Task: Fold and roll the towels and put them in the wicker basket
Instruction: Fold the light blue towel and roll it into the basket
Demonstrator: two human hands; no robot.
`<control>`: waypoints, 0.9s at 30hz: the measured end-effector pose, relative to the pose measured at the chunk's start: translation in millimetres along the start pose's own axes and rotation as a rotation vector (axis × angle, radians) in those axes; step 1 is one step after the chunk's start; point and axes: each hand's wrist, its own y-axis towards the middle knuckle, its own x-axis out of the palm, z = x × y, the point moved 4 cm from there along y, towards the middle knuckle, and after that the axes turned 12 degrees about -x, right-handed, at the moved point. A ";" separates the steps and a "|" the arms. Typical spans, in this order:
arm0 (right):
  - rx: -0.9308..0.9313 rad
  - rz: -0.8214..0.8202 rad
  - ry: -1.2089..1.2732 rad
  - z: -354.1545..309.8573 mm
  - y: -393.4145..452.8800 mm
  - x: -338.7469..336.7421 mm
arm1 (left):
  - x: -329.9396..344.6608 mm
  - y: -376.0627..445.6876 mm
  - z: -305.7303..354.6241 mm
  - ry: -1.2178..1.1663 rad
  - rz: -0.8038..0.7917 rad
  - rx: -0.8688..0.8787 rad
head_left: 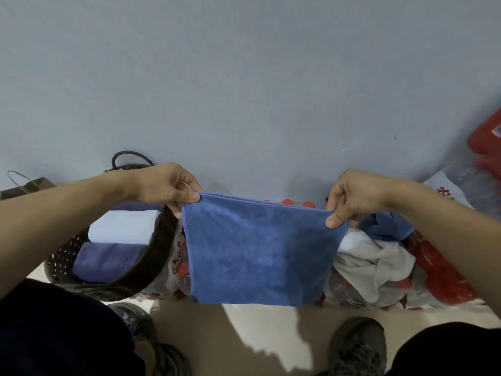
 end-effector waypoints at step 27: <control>0.156 -0.267 0.206 13.3 6.9 26.5 | 13.6 5.9 -24.7 0.224 -0.200 -0.240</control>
